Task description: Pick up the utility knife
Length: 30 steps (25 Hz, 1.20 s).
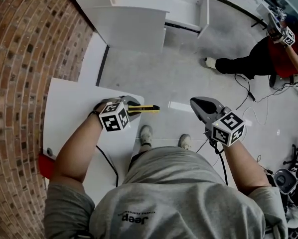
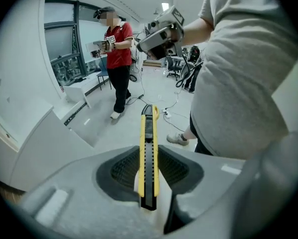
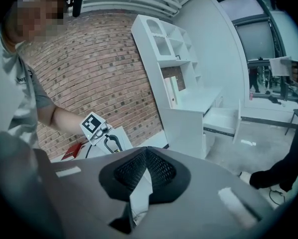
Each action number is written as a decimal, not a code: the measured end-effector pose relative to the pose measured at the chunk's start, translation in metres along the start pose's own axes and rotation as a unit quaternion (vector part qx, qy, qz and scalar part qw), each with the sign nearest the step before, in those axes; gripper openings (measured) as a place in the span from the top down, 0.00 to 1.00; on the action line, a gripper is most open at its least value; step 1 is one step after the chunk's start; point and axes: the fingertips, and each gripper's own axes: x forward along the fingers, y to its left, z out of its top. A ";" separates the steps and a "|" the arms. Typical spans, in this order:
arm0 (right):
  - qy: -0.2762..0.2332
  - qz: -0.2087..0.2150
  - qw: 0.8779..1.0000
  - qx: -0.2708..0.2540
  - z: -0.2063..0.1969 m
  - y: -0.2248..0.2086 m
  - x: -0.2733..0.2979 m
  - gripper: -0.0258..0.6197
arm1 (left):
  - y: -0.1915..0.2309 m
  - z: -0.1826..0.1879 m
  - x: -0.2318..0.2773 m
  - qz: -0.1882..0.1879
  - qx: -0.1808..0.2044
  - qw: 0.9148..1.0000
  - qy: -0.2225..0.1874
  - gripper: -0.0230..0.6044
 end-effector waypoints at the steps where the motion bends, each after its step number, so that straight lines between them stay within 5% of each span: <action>1: -0.004 -0.005 1.000 0.001 0.001 -0.004 -0.007 0.94 | 0.001 0.010 -0.001 0.001 -0.001 1.000 -0.008 0.78; 13: -0.052 -0.070 0.996 0.019 0.008 -0.051 -0.100 0.94 | 0.011 0.143 -0.011 0.006 -0.041 0.990 -0.133 0.78; 30: -0.113 -0.117 0.986 0.031 0.010 -0.077 -0.195 0.94 | -0.012 0.293 -0.020 -0.015 -0.113 0.938 -0.328 0.78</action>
